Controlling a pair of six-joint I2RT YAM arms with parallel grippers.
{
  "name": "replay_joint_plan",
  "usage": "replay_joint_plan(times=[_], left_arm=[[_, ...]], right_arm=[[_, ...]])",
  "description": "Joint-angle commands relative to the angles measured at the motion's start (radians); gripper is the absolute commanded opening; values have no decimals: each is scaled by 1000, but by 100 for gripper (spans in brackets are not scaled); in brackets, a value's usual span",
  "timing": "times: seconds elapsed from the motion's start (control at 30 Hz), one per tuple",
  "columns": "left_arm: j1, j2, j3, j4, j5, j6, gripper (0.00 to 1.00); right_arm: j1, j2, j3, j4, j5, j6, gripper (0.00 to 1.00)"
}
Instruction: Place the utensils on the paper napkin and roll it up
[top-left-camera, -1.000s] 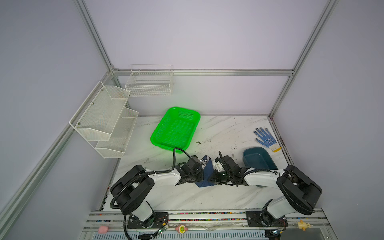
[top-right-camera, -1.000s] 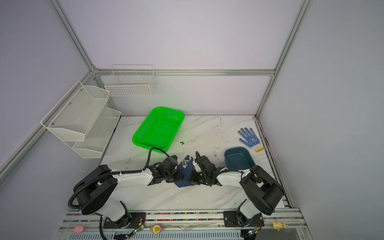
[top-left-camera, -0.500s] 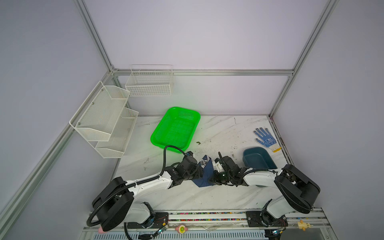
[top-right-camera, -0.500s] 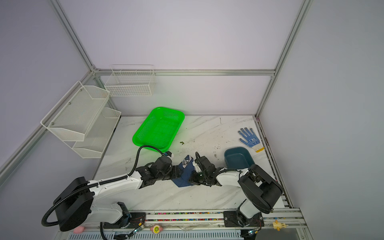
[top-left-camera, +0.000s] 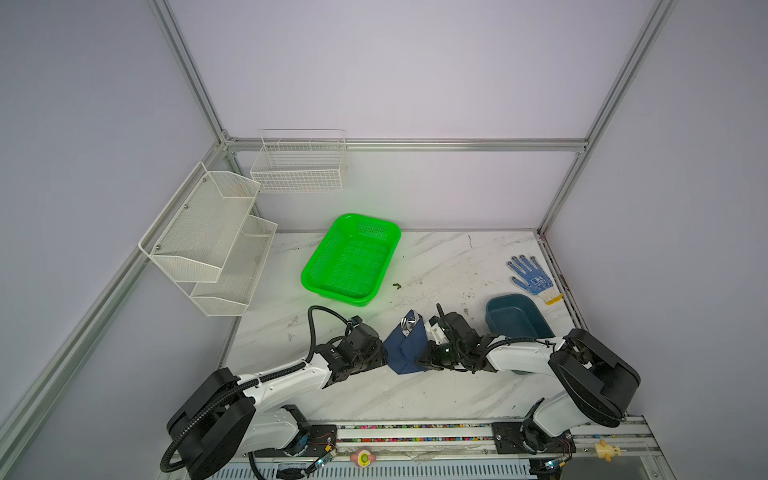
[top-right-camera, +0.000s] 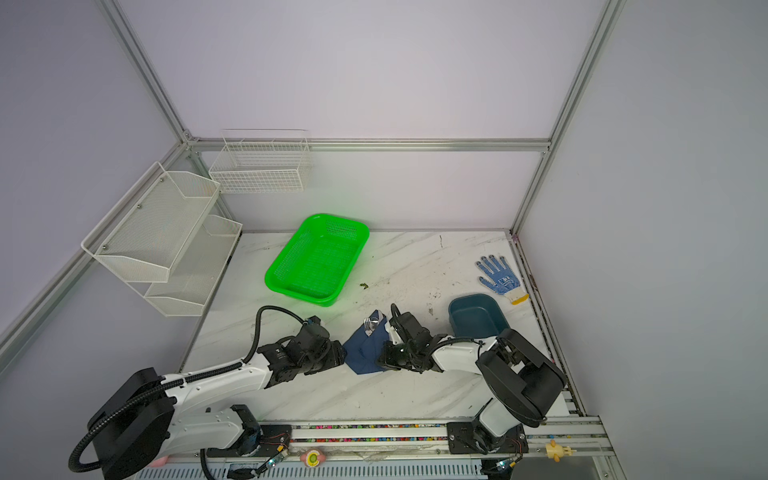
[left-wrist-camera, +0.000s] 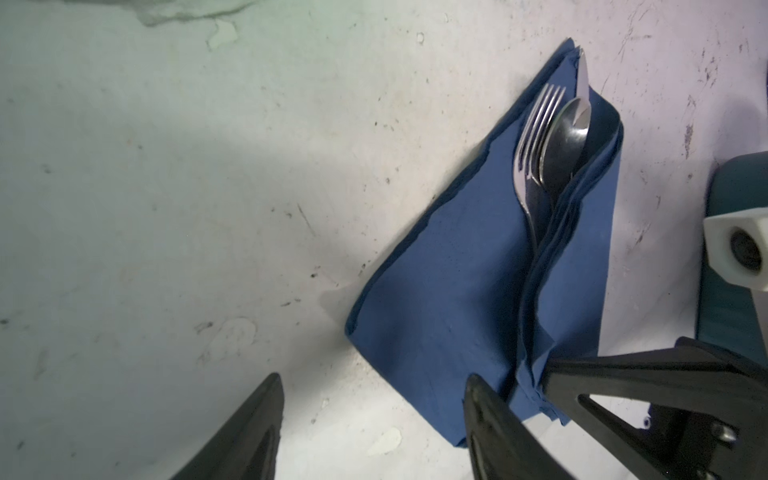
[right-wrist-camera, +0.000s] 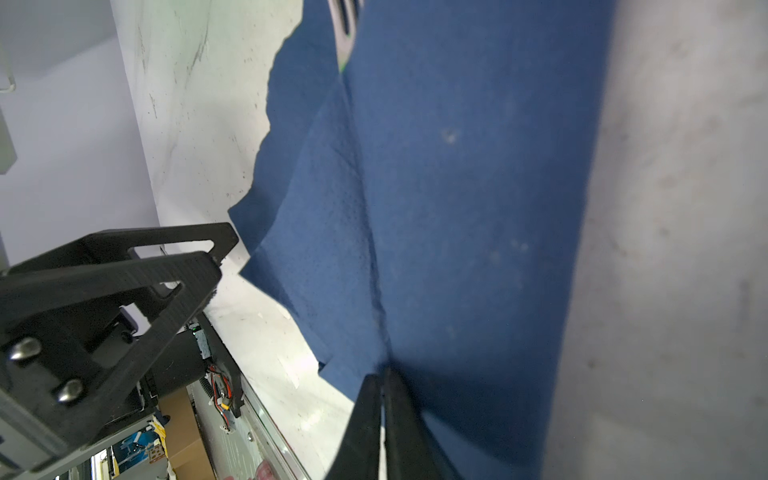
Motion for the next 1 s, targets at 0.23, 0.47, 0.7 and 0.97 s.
replay_joint_plan(times=[0.23, 0.47, 0.7, 0.97], left_arm=[[18, 76, -40, 172, 43, -63, 55], [21, 96, -75, 228, 38, -116, 44], [21, 101, -111, 303, 45, -150, 34], [22, 95, -96, 366, 70, -143, 15]], right_arm=[[4, 15, 0, -6, 17, -1, 10], [4, 21, -9, 4, 16, 6, 10], [4, 19, -9, 3, 16, 8, 10], [4, 5, -18, 37, -21, 9, 11]])
